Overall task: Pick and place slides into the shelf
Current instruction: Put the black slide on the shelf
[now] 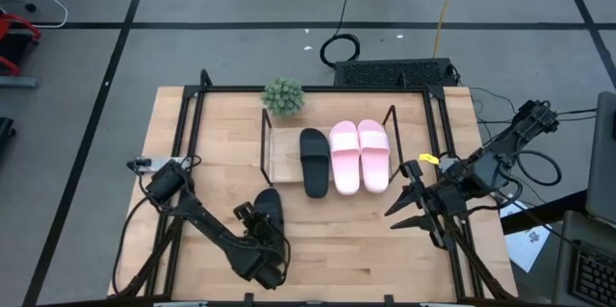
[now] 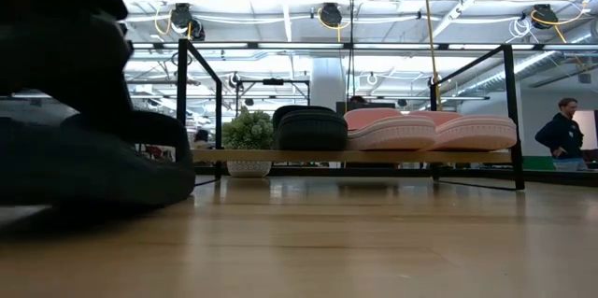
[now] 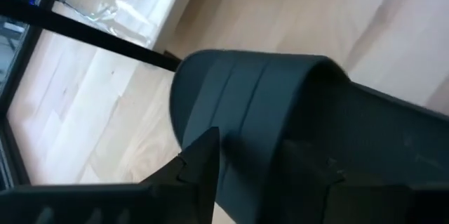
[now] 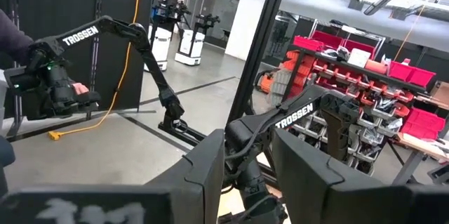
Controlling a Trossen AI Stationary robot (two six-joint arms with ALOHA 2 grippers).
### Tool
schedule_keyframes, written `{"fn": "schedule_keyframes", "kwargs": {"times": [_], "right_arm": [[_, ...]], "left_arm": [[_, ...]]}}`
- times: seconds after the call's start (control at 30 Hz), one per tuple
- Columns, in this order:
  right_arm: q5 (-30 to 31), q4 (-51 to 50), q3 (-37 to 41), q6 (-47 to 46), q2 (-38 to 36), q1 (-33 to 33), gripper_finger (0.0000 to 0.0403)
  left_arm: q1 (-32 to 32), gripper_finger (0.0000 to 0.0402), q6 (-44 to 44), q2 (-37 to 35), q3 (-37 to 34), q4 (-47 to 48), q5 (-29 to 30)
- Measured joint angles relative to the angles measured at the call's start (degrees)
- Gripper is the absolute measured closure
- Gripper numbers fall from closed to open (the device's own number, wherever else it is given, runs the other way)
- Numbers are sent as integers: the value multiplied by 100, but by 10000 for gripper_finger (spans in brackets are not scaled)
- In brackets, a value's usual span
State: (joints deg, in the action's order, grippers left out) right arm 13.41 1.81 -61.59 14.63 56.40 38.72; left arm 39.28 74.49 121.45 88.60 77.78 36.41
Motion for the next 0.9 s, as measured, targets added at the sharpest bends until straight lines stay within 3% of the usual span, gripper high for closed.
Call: {"fn": "schedule_keyframes", "kwargs": {"times": [0.33,0.47,0.63,0.9], "right_arm": [[-3,0,-2,0,0,1,292],[-15,-46,-2,-1,0,1,292],[-17,-49,-1,-23,0,1,292],[-17,-42,-2,-23,0,0,292]], "left_arm": [[-233,277,-82,0,-1,-3,41],[-242,314,5,0,-108,-59,74],[-184,387,19,0,-205,-387,79],[-60,398,319,7,-93,-406,-72]]}}
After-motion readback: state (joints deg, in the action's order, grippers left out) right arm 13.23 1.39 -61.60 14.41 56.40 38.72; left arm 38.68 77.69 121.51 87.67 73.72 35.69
